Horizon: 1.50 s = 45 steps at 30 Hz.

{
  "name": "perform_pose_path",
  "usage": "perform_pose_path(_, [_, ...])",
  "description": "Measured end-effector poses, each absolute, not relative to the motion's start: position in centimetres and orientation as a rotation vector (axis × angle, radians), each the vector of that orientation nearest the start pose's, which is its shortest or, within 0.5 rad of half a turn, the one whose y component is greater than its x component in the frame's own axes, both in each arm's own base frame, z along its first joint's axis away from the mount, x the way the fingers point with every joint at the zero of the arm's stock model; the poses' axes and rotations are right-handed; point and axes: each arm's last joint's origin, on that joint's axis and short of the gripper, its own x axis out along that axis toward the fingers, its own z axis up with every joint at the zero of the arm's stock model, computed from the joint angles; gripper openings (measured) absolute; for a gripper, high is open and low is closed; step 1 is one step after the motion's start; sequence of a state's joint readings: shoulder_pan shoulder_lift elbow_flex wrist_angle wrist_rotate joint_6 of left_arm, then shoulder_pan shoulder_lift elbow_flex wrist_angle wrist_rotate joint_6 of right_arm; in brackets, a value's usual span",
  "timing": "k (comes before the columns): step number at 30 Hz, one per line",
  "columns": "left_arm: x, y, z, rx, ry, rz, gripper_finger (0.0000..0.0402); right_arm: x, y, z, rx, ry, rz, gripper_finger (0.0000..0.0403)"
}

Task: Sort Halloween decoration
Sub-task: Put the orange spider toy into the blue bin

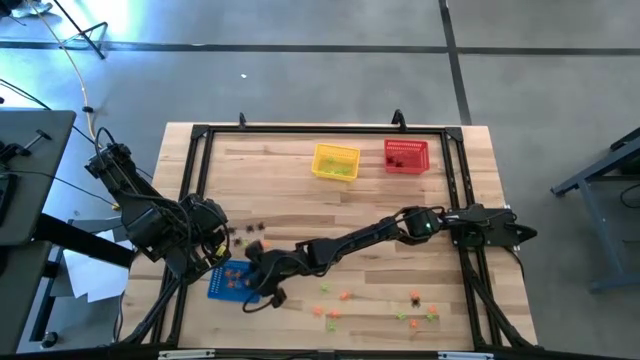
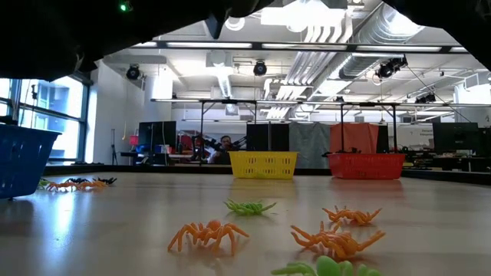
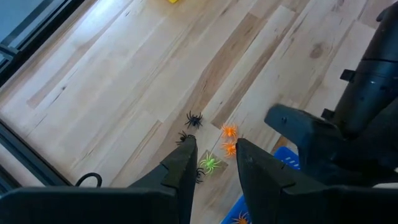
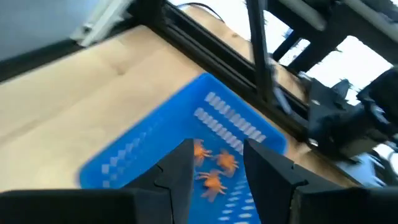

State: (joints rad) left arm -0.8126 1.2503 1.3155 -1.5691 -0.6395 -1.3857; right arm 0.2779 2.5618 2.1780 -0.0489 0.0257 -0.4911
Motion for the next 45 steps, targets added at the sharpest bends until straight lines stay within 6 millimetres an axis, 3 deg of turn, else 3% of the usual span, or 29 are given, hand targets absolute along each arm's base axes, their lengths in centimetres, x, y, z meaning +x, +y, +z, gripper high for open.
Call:
perform_pose_path(6, [13.9,-12.1,33.9,-0.244,0.913,0.585,0.0099,55.5,15.7,17.2,-0.499,0.426,0.109,0.0133])
perform_pose_path(11, [13.9,-12.1,33.9,-0.233,0.916,0.581,0.0099,53.8,15.7,18.3,-0.512,0.594,0.000,0.0133])
perform_pose_path(20, [13.9,-12.1,33.9,-0.208,0.917,0.572,0.0099,47.7,13.8,18.9,-0.253,1.172,-0.223,0.0133])
perform_pose_path(26, [13.9,-12.1,33.9,-0.200,0.913,0.571,0.0099,43.7,15.6,18.3,-0.184,1.506,-0.277,0.0133])
perform_pose_path(34, [13.9,-12.1,33.9,-0.200,0.911,0.571,0.0099,41.2,20.9,18.2,-0.117,1.522,-0.253,0.0133])
perform_pose_path(45, [14.1,-12.3,33.9,-0.233,0.897,0.558,0.0099,40.4,23.7,17.8,-0.028,1.481,-0.243,0.0133])
